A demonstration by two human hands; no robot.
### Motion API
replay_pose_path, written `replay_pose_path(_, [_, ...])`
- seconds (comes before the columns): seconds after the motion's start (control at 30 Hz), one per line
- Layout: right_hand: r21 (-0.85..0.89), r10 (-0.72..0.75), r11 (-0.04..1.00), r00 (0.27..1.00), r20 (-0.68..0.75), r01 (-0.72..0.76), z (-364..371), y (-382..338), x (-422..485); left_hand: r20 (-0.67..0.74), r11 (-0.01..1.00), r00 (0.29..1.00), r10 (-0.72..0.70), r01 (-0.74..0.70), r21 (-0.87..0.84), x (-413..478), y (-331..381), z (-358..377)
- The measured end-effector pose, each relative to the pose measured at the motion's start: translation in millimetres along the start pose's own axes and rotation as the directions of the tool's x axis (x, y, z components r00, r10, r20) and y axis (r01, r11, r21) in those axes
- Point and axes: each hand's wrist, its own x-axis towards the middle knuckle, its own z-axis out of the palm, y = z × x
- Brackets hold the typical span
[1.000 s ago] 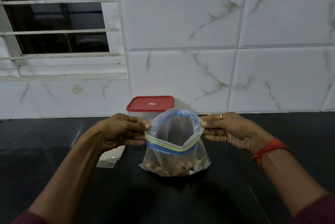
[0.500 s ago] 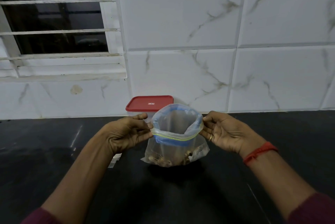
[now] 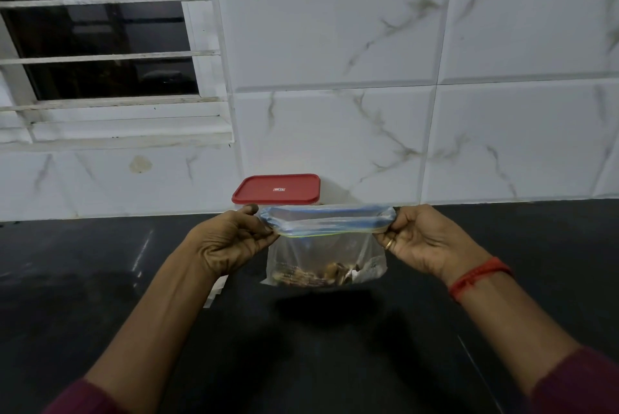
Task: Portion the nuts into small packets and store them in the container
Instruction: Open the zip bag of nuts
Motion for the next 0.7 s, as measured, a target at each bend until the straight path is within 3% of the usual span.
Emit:
replay_pose_path(0.13, [0.099,-0.006,0.995,1.0,-0.016,0.007,2,3,-3,0.024,0.999,0.999,0.025,-0.024,-0.046,-2,6,6])
replay_pose_path(0.27, [0.138,-0.001,0.99,0.999,0.037,-0.004,6,8,-1,0.21,0.992,0.977,0.022,0.005,-0.128,-3,5,9])
replay_pose_path(0.33, [0.173,-0.025,0.985,0.999,0.043,0.017,7,7,-1,0.238,0.995,0.971,0.013,0.012,-0.103,-4,2,11])
replay_pose_path(0.47, [0.162,-0.026,0.987,0.999,0.023,0.022,4,-1,-4,0.16,0.996,0.986,-0.04,0.026,0.086,-9,7,7])
replay_pose_path(0.7, [0.005,0.059,0.998,0.998,0.026,-0.059,6,1,-6,-0.019,0.995,1.0,-0.02,0.021,0.1,-9,3,5])
